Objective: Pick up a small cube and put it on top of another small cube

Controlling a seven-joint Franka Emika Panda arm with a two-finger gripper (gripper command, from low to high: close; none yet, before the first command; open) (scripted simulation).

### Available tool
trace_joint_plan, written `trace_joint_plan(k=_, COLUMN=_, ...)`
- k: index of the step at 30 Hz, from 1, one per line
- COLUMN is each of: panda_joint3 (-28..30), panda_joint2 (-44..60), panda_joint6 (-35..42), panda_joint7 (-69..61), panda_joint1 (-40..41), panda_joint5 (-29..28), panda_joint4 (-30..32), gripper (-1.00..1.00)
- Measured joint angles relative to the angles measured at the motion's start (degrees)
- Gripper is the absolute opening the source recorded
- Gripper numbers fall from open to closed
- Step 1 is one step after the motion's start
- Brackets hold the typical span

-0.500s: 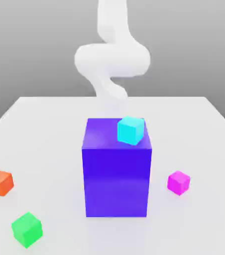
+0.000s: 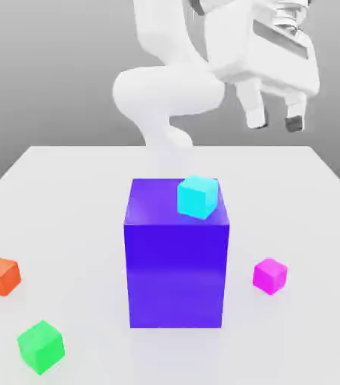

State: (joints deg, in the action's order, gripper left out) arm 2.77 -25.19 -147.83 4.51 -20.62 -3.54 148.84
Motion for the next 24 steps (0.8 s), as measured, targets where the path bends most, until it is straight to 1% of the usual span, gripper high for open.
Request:
trace_joint_plan(k=10, panda_joint3=1.5, panda_joint2=11.7, panda_joint6=-9.1, panda_joint7=-24.8, panda_joint1=-11.0, panda_joint5=-0.1, panda_joint4=9.6, gripper=0.0)
trace_joint_plan(k=19, panda_joint3=0.4, panda_joint2=22.3, panda_joint6=-17.4, panda_joint7=-48.9, panda_joint1=-19.7, panda_joint5=2.7, panda_joint4=18.2, gripper=0.0)
trace_joint_plan(k=24, panda_joint3=-1.0, panda_joint2=31.8, panda_joint6=-25.2, panda_joint7=-52.5, panda_joint1=-19.4, panda_joint5=4.9, panda_joint4=17.5, gripper=0.0)
